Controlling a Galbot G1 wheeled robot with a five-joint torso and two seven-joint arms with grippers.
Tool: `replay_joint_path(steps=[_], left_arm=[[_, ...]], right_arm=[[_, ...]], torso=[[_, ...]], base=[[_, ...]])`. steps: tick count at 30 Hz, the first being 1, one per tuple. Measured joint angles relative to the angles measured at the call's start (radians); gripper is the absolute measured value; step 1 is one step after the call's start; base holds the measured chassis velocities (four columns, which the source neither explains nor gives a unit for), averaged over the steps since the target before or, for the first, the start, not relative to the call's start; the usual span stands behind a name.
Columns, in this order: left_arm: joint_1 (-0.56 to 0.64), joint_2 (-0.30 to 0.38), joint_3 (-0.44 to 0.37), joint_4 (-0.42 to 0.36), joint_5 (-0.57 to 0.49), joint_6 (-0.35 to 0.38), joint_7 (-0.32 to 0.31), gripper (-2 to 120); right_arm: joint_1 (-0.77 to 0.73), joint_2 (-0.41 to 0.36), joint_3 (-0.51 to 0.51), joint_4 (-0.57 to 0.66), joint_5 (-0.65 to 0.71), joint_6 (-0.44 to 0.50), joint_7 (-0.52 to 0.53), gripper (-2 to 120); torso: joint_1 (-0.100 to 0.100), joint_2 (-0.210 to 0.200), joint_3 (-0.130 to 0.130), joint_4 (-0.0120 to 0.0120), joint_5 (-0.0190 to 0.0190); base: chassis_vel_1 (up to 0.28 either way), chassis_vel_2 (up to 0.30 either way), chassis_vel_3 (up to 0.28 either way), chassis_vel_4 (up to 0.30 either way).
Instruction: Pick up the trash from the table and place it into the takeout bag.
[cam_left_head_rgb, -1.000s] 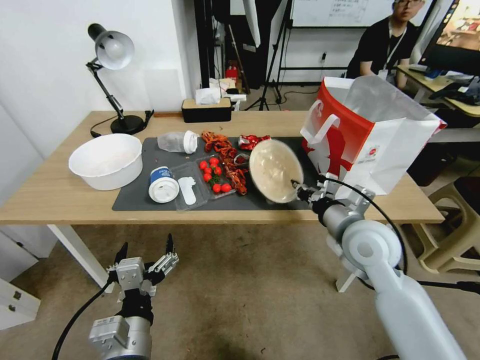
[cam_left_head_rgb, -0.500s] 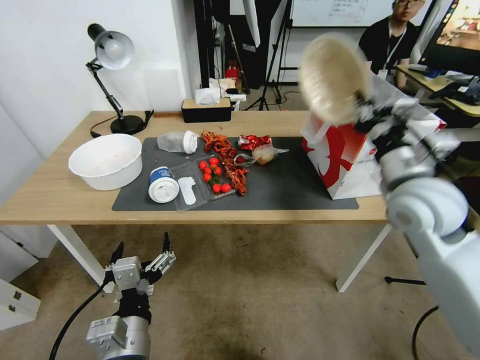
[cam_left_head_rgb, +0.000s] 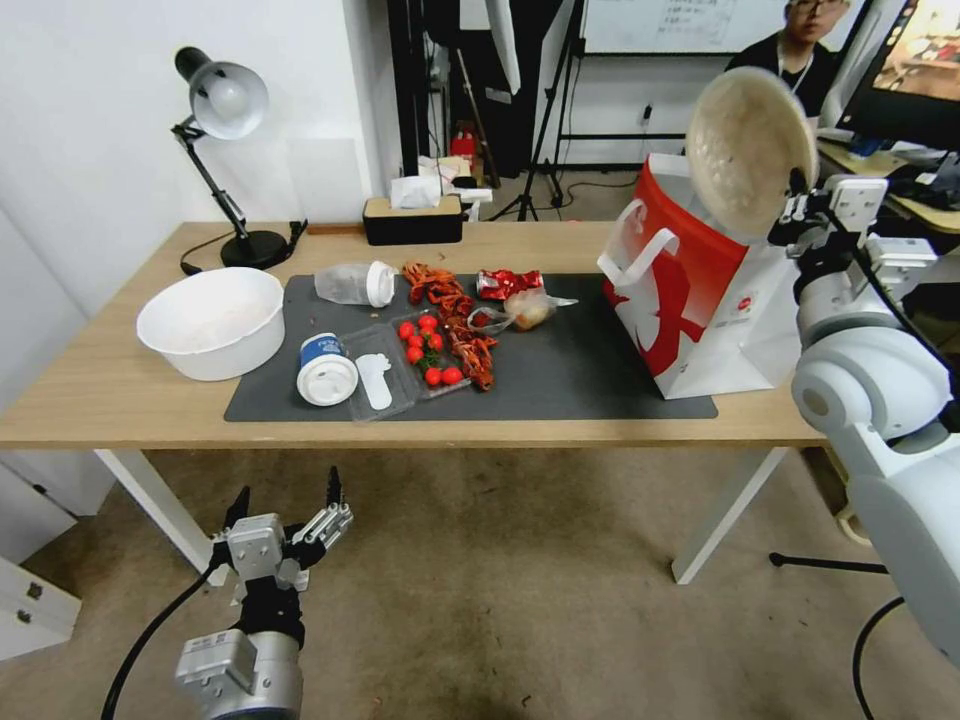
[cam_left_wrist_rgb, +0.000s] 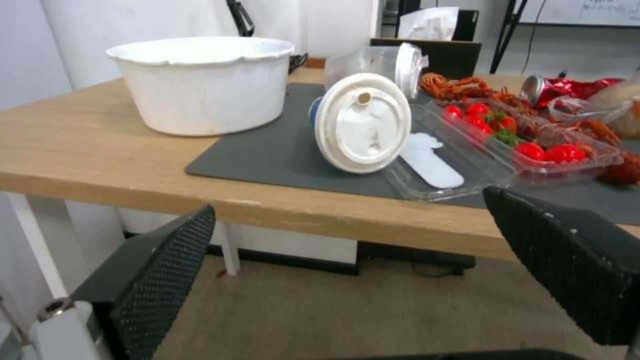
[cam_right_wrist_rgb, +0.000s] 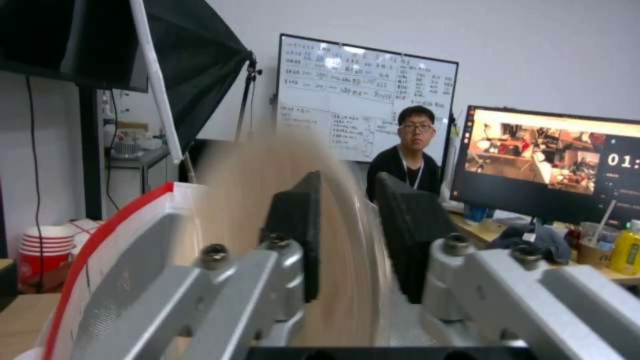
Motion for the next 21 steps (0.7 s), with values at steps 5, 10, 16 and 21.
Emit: replay_joint_path(steps=[5,10,16,21], left_arm=[[0.004,0.000,-0.002,0.001,-0.001,-0.001,-0.002,100],[0.002,-0.004,-0.004,0.000,-0.001,0.000,-0.004,100],[0.000,-0.005,-0.006,0.000,-0.001,0.001,-0.004,100],[-0.002,-0.005,-0.006,0.001,-0.001,0.001,-0.004,100]], right_arm=[[0.000,0.011,0.000,0.000,0.011,0.013,-0.017,44],[-0.002,0.011,-0.007,0.037,0.081,0.045,-0.033,65],[-0.021,-0.001,-0.018,0.120,0.234,0.062,-0.106,86],[-0.110,-0.018,-0.016,0.189,0.281,0.061,-0.203,98]], torso=[[0.000,0.000,0.000,0.0002,-0.0001],[0.000,0.000,0.000,0.0001,-0.0001],[0.000,0.000,0.000,0.0003,-0.0003],[0.000,0.000,0.000,0.0000,0.0000]], base=[[0.000,0.000,0.000,0.000],[0.000,0.000,0.000,0.000],[0.000,0.000,0.000,0.000],[0.000,0.000,0.000,0.000]])
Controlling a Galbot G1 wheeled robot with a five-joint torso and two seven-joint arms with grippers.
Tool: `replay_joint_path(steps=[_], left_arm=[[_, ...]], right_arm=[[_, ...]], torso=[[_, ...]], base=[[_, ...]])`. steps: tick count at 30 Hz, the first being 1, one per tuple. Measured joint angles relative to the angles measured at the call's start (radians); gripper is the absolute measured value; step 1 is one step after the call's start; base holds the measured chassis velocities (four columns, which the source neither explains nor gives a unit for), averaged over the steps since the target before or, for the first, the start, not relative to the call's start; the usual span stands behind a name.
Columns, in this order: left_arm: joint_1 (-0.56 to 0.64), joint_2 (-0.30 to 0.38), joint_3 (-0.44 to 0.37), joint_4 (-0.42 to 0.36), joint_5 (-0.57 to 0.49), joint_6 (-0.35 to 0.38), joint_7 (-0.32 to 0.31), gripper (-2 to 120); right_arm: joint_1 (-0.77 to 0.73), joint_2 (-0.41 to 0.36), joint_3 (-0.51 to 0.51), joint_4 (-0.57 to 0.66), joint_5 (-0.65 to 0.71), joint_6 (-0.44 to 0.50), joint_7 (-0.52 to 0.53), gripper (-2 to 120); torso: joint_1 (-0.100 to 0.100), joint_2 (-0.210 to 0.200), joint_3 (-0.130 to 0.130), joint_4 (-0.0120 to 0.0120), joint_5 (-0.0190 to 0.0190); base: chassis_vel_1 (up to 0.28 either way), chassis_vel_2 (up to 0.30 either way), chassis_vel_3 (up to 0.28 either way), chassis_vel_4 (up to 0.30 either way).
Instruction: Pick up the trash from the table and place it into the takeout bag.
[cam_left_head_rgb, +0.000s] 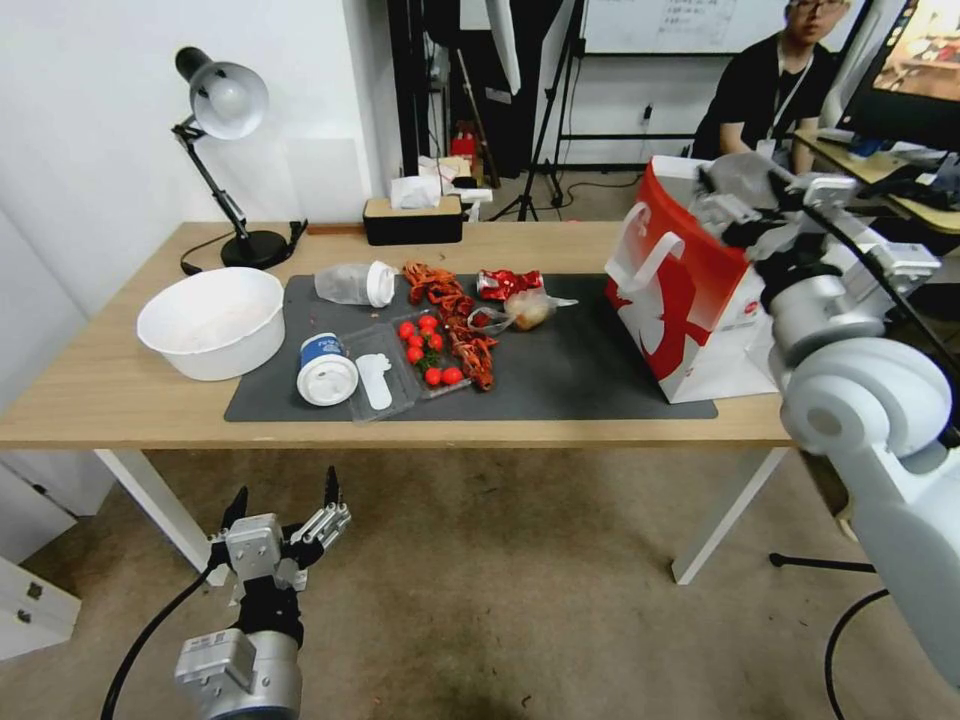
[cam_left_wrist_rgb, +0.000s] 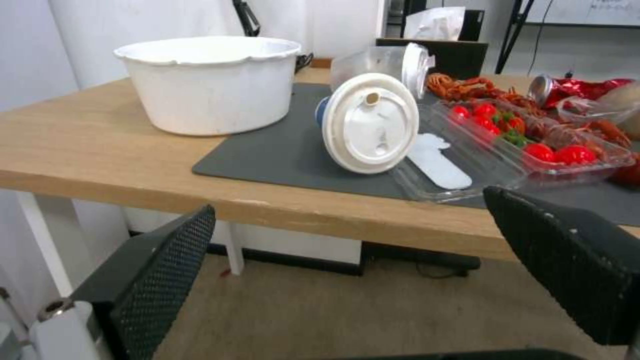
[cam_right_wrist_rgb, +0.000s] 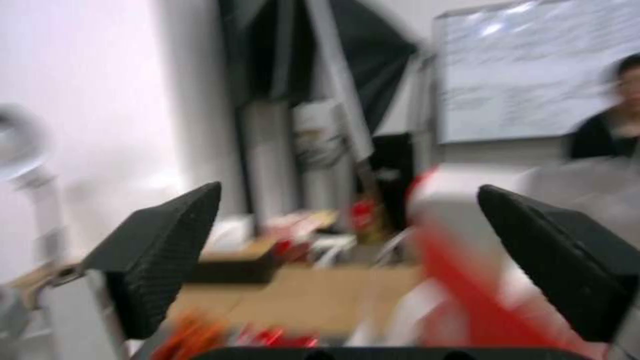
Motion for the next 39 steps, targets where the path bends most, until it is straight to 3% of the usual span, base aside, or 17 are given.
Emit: replay_joint_path(steps=[3,5,11,14,15,17,22,31,39], left_arm=[[0.000,0.000,0.001,0.000,-0.001,0.000,0.000,100],[0.000,0.003,0.001,0.001,-0.002,-0.001,0.000,100],[-0.005,0.016,-0.003,0.006,-0.014,-0.002,0.002,100],[-0.007,0.021,-0.003,0.010,-0.020,-0.006,0.014,100],[-0.007,0.021,-0.003,0.010,-0.020,-0.006,0.014,100],[-0.006,0.026,-0.002,0.010,-0.023,-0.009,0.019,100],[-0.006,0.031,-0.001,0.011,-0.029,-0.012,0.021,100],[-0.001,0.031,0.006,0.013,-0.026,-0.015,0.022,100],[0.001,0.027,0.006,0.012,-0.016,-0.020,0.021,100]], right_arm=[[-0.067,-0.009,0.012,0.041,0.002,0.004,-0.063,100],[-0.218,-0.010,0.035,0.105,-0.060,0.015,-0.119,100],[-0.406,0.055,0.046,0.127,-0.183,0.047,-0.127,100],[-0.556,0.148,0.066,0.116,-0.301,0.141,-0.129,100],[-0.556,0.148,0.066,0.116,-0.301,0.141,-0.129,100],[-0.657,0.210,0.068,0.087,-0.384,0.244,-0.139,100],[-0.769,0.284,0.059,0.037,-0.475,0.369,-0.144,100],[-0.727,0.275,0.048,0.031,-0.457,0.360,-0.145,100],[-0.453,0.170,-0.049,-0.037,-0.289,0.237,-0.199,100]], torso=[[0.000,0.000,0.000,0.0000,0.0000],[0.000,0.000,0.000,0.0001,-0.0004],[0.000,0.000,0.000,-0.0001,0.0000],[0.000,0.000,0.000,0.0000,-0.0002],[0.000,0.000,0.000,0.0000,-0.0002],[0.000,0.000,0.000,-0.0001,0.0000],[0.000,0.000,0.000,-0.0002,-0.0002],[0.000,0.000,0.000,0.0000,0.0000],[0.000,0.000,0.000,-0.0001,0.0000]], base=[[0.000,0.000,0.000,0.000],[0.000,0.000,0.000,0.000],[0.000,0.000,0.000,0.000],[0.000,0.000,0.000,0.000],[0.000,0.000,0.000,0.000],[0.000,0.000,0.000,0.000],[0.000,0.000,0.000,0.000],[0.000,0.000,0.000,0.000],[0.000,0.000,0.000,0.000]])
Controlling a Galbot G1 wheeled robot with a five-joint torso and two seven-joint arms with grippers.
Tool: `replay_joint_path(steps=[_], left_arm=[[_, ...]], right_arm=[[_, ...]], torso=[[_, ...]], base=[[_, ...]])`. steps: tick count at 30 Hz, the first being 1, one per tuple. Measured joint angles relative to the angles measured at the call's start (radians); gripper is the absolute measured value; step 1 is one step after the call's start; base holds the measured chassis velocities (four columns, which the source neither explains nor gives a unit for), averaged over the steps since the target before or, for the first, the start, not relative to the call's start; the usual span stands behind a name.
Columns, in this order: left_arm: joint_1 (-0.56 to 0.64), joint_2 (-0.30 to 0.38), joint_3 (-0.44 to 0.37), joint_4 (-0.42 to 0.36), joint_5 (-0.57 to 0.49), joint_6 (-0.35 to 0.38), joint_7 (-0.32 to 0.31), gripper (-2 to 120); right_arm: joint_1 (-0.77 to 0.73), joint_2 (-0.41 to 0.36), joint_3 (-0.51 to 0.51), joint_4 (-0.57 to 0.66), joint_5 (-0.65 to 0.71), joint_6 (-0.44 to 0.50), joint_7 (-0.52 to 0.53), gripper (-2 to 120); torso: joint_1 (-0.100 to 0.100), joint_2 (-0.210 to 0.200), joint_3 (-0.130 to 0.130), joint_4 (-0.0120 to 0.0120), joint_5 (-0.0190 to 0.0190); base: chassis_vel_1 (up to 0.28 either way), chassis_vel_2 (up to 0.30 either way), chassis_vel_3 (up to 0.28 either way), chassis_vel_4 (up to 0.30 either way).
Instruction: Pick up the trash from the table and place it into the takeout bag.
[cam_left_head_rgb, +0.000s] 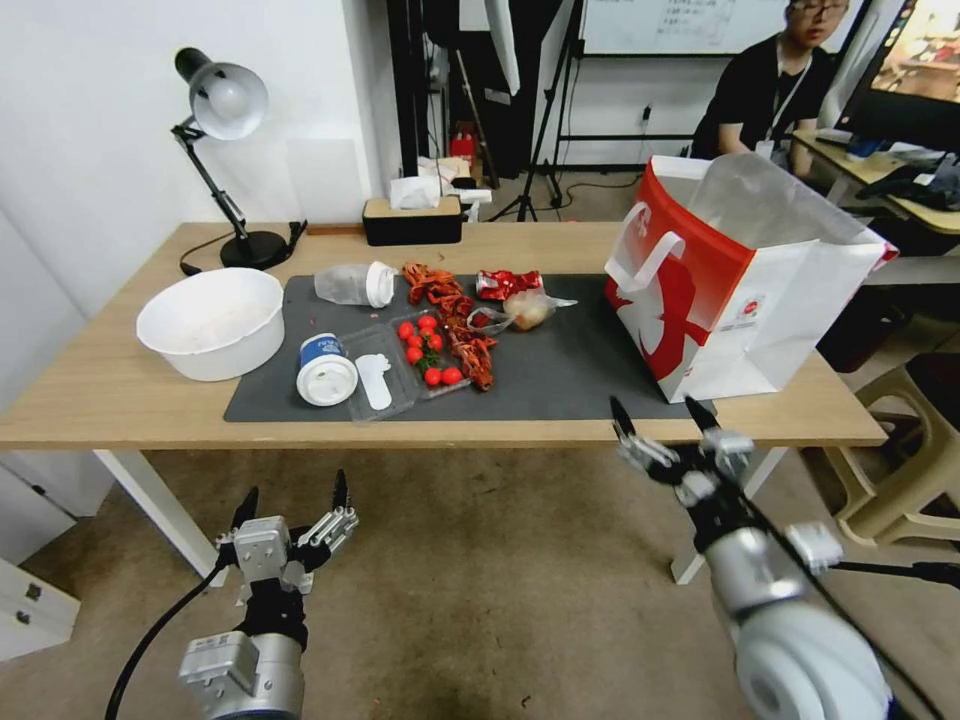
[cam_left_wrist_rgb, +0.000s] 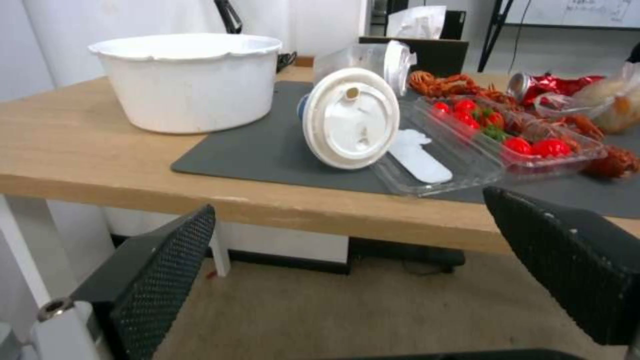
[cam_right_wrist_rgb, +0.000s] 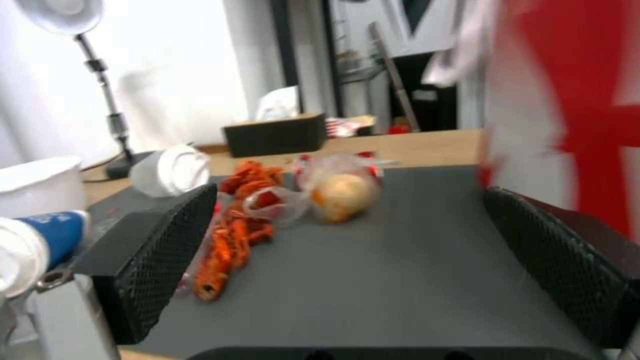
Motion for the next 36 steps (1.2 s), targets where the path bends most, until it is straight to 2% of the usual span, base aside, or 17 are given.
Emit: replay_joint_path(steps=[2,4,5,6,7,10,12,13,16,17,20,23,24,28,36], left_arm=[[0.002,-0.007,0.000,-0.003,0.006,0.000,0.000,100],[0.003,-0.009,0.000,-0.004,0.008,0.000,0.000,100],[0.007,-0.013,-0.001,-0.004,0.012,0.000,0.000,100],[0.008,-0.015,-0.001,-0.004,0.014,0.000,0.000,100],[0.010,-0.017,-0.003,-0.003,0.017,-0.003,-0.001,100],[0.009,-0.020,-0.003,0.004,0.025,-0.013,-0.004,100],[0.006,-0.025,-0.003,0.015,0.030,-0.020,-0.009,100],[0.006,-0.025,-0.003,0.015,0.030,-0.020,-0.009,100],[0.009,-0.032,0.001,0.017,0.033,-0.021,-0.008,100],[0.009,-0.032,0.001,0.017,0.033,-0.021,-0.008,100],[0.009,-0.027,0.001,0.020,0.034,-0.018,-0.007,100],[0.009,-0.022,0.000,0.021,0.034,-0.015,-0.007,100],[0.010,-0.021,0.000,0.021,0.034,-0.013,-0.007,100],[0.004,-0.023,0.006,0.032,0.035,-0.013,-0.011,100],[-0.001,-0.027,0.007,0.040,0.033,-0.015,-0.020,100]], right_arm=[[0.117,-0.011,-0.074,-0.049,0.023,-0.033,0.018,100],[0.147,-0.011,-0.093,-0.061,0.026,-0.041,0.025,100],[0.251,-0.002,-0.162,-0.103,0.031,-0.072,0.056,100],[0.291,0.006,-0.193,-0.119,0.031,-0.086,0.072,100],[0.362,0.027,-0.249,-0.153,0.032,-0.122,0.112,100],[0.428,0.059,-0.302,-0.194,0.030,-0.157,0.149,100],[0.508,0.109,-0.354,-0.257,0.007,-0.189,0.199,100],[0.508,0.109,-0.354,-0.257,0.007,-0.189,0.199,100],[0.629,0.180,-0.402,-0.372,-0.022,-0.239,0.281,100],[0.629,0.180,-0.402,-0.372,-0.022,-0.239,0.281,100],[0.721,0.229,-0.423,-0.475,-0.065,-0.289,0.312,100],[0.760,0.246,-0.428,-0.523,-0.070,-0.321,0.321,100],[0.791,0.260,-0.436,-0.573,-0.070,-0.339,0.327,100],[0.840,0.289,-0.447,-0.680,-0.069,-0.340,0.324,100],[0.879,0.320,-0.446,-0.808,-0.043,-0.349,0.287,100]], torso=[[0.000,0.000,0.000,0.0002,0.0000],[0.000,0.000,0.000,0.0002,0.0002],[0.000,0.000,0.000,0.0003,-0.0003],[0.000,0.000,0.000,0.0006,0.0000],[0.000,0.000,0.000,0.0006,-0.0002],[0.000,0.000,0.000,0.0002,-0.0002],[0.000,0.000,0.000,0.0000,-0.0003],[0.000,0.000,0.000,0.0000,-0.0003],[0.000,0.000,0.000,0.0003,-0.0001],[0.000,0.000,0.000,0.0003,-0.0001],[0.000,0.000,0.000,0.0003,-0.0003],[0.000,0.000,0.000,0.0002,-0.0001],[0.000,0.000,0.000,0.0001,-0.0001],[0.000,0.000,0.000,0.0000,-0.0001],[0.000,0.000,0.000,0.0000,-0.0001]], base=[[0.000,0.000,0.000,0.000],[0.000,0.000,0.000,0.000],[0.000,0.000,0.000,0.000],[0.000,0.000,0.000,0.000],[0.000,0.000,0.000,0.000],[0.000,0.000,0.000,0.000],[0.000,0.000,0.000,0.000],[0.000,0.000,0.000,0.000],[0.000,0.000,0.000,0.000],[0.000,0.000,0.000,0.000],[0.000,0.000,0.000,0.000],[0.000,0.000,0.000,0.000],[0.000,0.000,0.000,0.000],[0.000,0.000,0.000,0.000],[0.000,0.000,0.000,0.000]])
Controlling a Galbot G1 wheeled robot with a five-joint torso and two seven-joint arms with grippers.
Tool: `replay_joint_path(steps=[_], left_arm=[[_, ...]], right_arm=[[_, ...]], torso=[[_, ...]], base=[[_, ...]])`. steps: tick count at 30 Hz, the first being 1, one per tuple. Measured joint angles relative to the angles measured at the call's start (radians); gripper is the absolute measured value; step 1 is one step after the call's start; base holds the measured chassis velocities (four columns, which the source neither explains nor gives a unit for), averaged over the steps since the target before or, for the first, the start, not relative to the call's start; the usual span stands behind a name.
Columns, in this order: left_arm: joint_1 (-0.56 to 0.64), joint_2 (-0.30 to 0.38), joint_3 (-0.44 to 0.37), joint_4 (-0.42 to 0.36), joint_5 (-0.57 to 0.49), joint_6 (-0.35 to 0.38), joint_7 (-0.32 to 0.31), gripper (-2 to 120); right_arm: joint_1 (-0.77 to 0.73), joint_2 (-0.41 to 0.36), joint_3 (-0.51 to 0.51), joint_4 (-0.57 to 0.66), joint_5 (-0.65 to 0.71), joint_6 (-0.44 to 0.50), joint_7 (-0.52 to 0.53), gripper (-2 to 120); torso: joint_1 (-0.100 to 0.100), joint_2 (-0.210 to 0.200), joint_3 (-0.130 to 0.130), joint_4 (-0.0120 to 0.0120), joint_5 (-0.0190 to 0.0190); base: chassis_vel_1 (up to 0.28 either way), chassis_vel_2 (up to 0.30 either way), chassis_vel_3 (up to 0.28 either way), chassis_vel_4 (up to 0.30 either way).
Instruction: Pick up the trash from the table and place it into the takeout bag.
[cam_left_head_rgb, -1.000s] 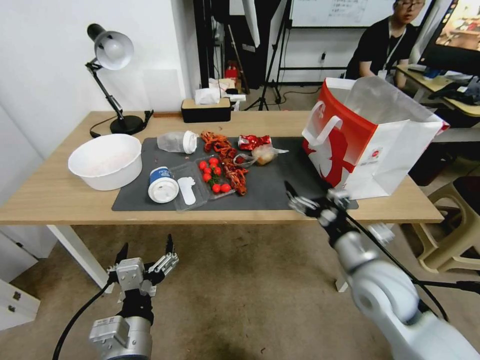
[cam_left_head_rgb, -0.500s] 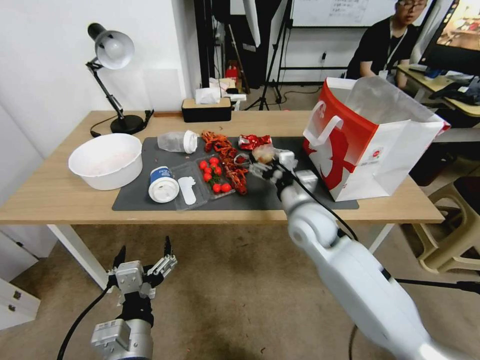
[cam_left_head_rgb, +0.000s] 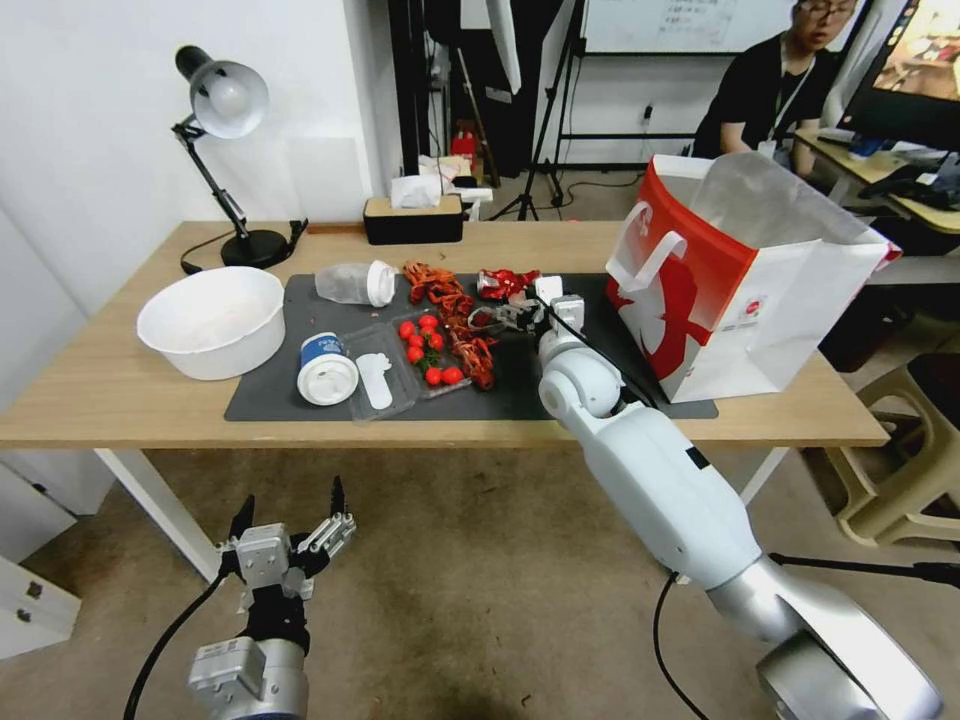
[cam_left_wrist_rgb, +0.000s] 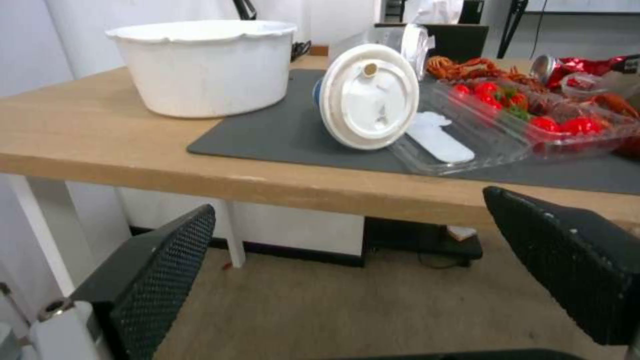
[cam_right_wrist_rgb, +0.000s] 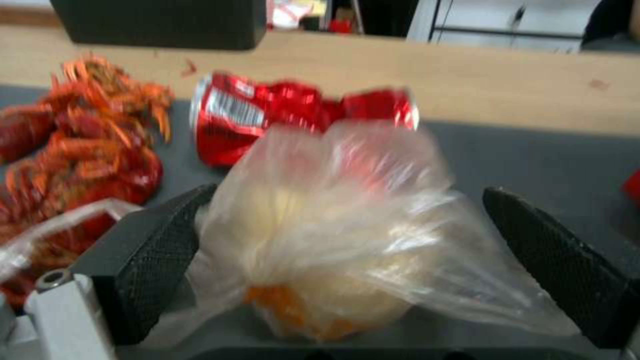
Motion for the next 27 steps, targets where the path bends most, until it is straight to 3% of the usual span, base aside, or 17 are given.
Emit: replay_joint_path(steps=[10,22,25,27], left_arm=[[-0.004,-0.002,0.005,0.009,-0.002,-0.006,-0.007,100],[0.003,-0.002,0.003,0.000,0.006,-0.019,-0.016,100],[0.006,-0.003,0.003,-0.001,0.014,-0.022,-0.020,100],[0.007,-0.003,0.003,-0.001,0.015,-0.023,-0.021,100]], right_arm=[[0.024,0.036,0.006,-0.061,0.042,-0.021,-0.009,97],[0.013,0.039,0.009,-0.059,0.075,-0.027,0.006,54],[0.002,0.024,0.009,-0.039,0.062,0.035,-0.015,39],[-0.001,0.016,0.009,-0.030,0.051,0.052,-0.022,36]], torso=[[0.000,0.000,0.000,0.0002,0.0001],[0.000,0.000,0.000,0.0002,0.0001],[0.000,0.000,0.000,0.0003,0.0001],[0.000,0.000,0.000,0.0003,0.0001]], base=[[0.000,0.000,0.000,0.000],[0.000,0.000,0.000,0.000],[0.000,0.000,0.000,0.000],[0.000,0.000,0.000,0.000]])
